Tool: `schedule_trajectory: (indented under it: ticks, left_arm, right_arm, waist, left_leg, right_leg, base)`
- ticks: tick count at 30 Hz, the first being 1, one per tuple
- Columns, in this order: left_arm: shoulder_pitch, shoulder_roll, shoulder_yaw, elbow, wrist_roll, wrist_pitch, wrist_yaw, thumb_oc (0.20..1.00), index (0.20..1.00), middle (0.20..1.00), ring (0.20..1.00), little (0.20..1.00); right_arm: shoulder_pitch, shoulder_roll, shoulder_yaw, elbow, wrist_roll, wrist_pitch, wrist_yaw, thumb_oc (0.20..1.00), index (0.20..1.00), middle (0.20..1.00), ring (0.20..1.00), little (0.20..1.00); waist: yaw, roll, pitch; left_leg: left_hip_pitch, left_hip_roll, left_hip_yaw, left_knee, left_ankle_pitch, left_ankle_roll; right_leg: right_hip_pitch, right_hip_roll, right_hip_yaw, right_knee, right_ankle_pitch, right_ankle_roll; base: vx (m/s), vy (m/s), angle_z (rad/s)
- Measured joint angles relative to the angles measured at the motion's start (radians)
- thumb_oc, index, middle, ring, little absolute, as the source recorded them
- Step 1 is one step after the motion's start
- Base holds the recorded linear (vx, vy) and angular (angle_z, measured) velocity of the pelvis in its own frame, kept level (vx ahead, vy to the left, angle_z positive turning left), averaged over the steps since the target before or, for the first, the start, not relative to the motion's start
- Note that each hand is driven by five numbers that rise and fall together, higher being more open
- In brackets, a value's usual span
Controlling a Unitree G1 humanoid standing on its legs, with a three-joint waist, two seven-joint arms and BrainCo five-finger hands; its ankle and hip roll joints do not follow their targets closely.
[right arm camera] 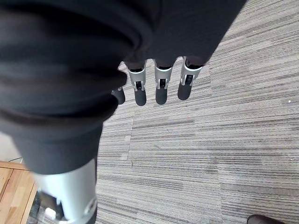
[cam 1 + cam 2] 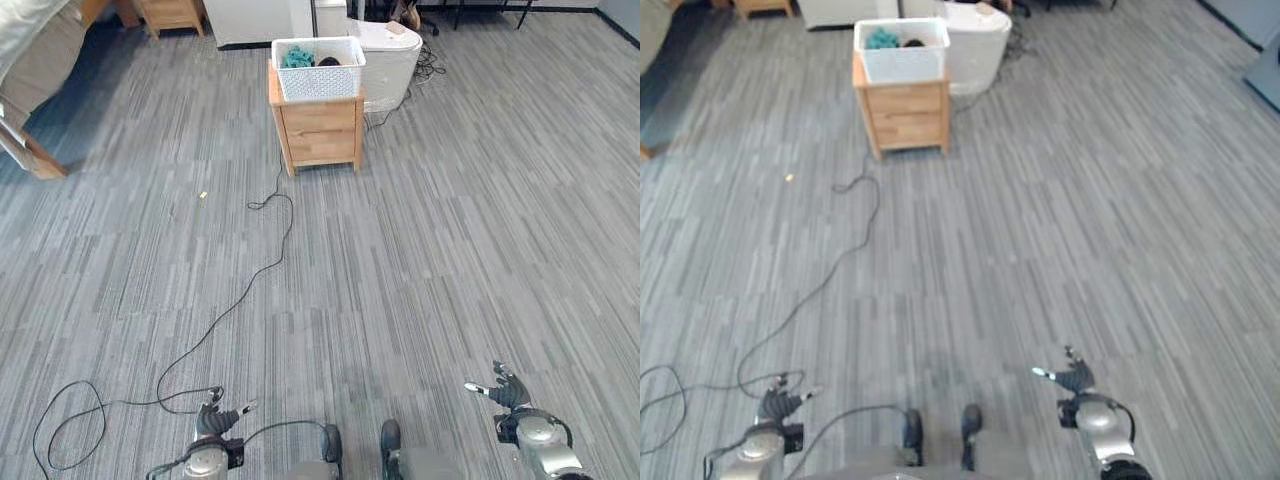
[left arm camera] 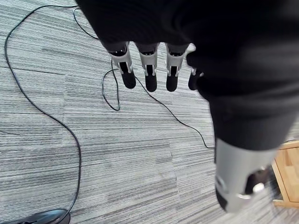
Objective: Grab the laundry basket,head to the washer,open it,put in the laundry and shut it.
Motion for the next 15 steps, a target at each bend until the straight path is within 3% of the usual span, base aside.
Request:
schedule_trajectory:
  ticks: [1,2,3,5,6,7,8,10,12,14,15]
  left_arm:
    - [-0.004,0.001,0.000,-0.001,0.000,0.000,0.000,1.000,1.000,1.000,1.000,1.000]
    - [-0.014,0.001,0.001,0.003,0.000,0.001,0.005,1.000,1.000,1.000,1.000,1.000]
    - [-0.023,-0.002,-0.002,0.009,0.000,0.002,0.006,1.000,1.000,1.000,1.000,1.000]
    - [-0.032,-0.004,-0.002,0.012,0.000,0.002,0.005,1.000,1.000,1.000,1.000,1.000]
    - [-0.057,-0.011,0.000,0.025,0.000,0.000,0.006,1.000,1.000,1.000,1.000,1.000]
    - [-0.056,-0.012,0.000,0.025,0.000,0.000,0.006,1.000,1.000,1.000,1.000,1.000]
    - [-0.048,-0.015,-0.001,0.028,0.000,0.000,0.007,1.000,1.000,1.000,1.000,1.000]
    - [-0.032,-0.033,-0.005,0.024,0.001,0.000,0.006,1.000,1.000,1.000,1.000,1.000]
    - [-0.012,-0.046,-0.007,0.013,0.002,0.000,0.005,1.000,1.000,1.000,1.000,1.000]
    - [0.010,-0.044,-0.005,0.014,0.002,0.000,0.001,1.000,1.000,1.000,1.000,1.000]
    - [-0.001,-0.044,-0.006,0.018,0.002,0.000,-0.002,1.000,1.000,1.000,1.000,1.000]
  right_arm:
    - [0.000,0.000,0.000,0.000,0.000,0.000,0.000,1.000,1.000,1.000,1.000,1.000]
    - [-0.011,-0.003,0.010,-0.011,-0.001,0.000,0.000,1.000,1.000,1.000,1.000,1.000]
    - [-0.018,-0.006,0.009,-0.035,-0.001,-0.001,-0.001,1.000,1.000,1.000,1.000,1.000]
    - [-0.015,-0.005,0.009,-0.046,-0.001,-0.001,-0.002,1.000,1.000,1.000,1.000,1.000]
    - [-0.002,-0.003,0.009,-0.030,-0.001,0.001,-0.003,1.000,1.000,1.000,1.000,1.000]
    - [-0.001,-0.001,0.009,-0.029,-0.002,0.001,-0.003,1.000,1.000,1.000,1.000,1.000]
    - [0.000,0.004,0.009,-0.029,-0.002,0.001,-0.004,1.000,1.000,1.000,1.000,1.000]
    - [0.017,0.004,0.002,-0.026,-0.003,0.001,-0.004,1.000,1.000,1.000,1.000,1.000]
    - [0.037,0.002,0.000,-0.025,-0.003,0.002,-0.002,1.000,1.000,1.000,1.000,1.000]
    - [0.031,0.001,-0.006,-0.026,-0.004,0.001,-0.001,1.000,1.000,1.000,1.000,1.000]
    - [0.027,0.001,-0.013,-0.026,-0.003,0.001,0.001,1.000,1.000,1.000,1.000,1.000]
  waist:
    - [-0.001,-0.007,0.004]
    - [-0.005,0.004,0.026]
    - [-0.010,0.009,0.036]
    - [-0.010,0.012,0.049]
    - [-0.015,0.001,0.066]
    - [-0.019,-0.006,0.074]
    - [-0.032,-0.016,0.076]
    - [-0.037,-0.007,0.072]
    - [-0.045,0.024,0.064]
    - [-0.061,0.056,0.047]
    - [-0.060,0.047,0.047]
  left_leg:
    - [0.004,-0.007,-0.003,0.000,-0.014,0.008]
    - [0.008,-0.008,-0.021,0.000,-0.025,0.031]
    - [0.008,0.001,-0.022,0.000,-0.025,0.031]
    - [0.010,0.001,-0.023,0.000,-0.022,0.036]
    - [0.040,-0.014,-0.033,0.011,-0.056,0.029]
    - [0.054,-0.022,-0.039,0.021,-0.071,0.035]
    - [0.070,-0.033,-0.054,0.041,-0.108,0.027]
    - [0.092,-0.024,-0.096,0.051,-0.143,0.012]
    - [0.157,0.025,-0.138,0.020,-0.163,-0.012]
    - [0.171,0.085,-0.164,0.059,-0.175,-0.050]
    - [0.150,0.087,-0.160,0.121,-0.164,-0.081]
  right_leg:
    - [-0.010,-0.005,0.002,0.018,-0.013,0.004]
    - [-0.075,-0.008,-0.023,0.125,-0.041,0.004]
    - [-0.108,-0.001,-0.039,0.127,-0.041,0.003]
    - [-0.154,-0.006,-0.041,0.083,-0.028,0.023]
    - [-0.184,-0.034,-0.047,-0.082,0.018,0.072]
    - [-0.185,-0.045,-0.052,-0.138,0.028,0.077]
    - [-0.203,-0.076,-0.064,-0.179,0.040,0.082]
    - [-0.197,-0.085,-0.073,-0.127,0.075,0.067]
    - [-0.169,-0.049,-0.085,-0.088,0.119,0.059]
    - [-0.137,0.005,-0.102,-0.057,0.109,0.042]
    - [-0.119,0.005,-0.109,-0.065,0.104,0.032]
  base:
    - [0.31,0.015,-0.10]
    - [0.31,0.016,-0.22]
    - [0.28,-0.008,-0.19]
    - [0.27,-0.014,0.13]
    - [0.42,-0.051,0.28]
    - [0.56,-0.092,0.42]
    - [0.46,-0.080,0.41]
    - [0.30,-0.084,0.55]
    - [0.37,-0.156,0.55]
    - [0.36,-0.214,0.60]
    - [0.33,-0.247,0.61]
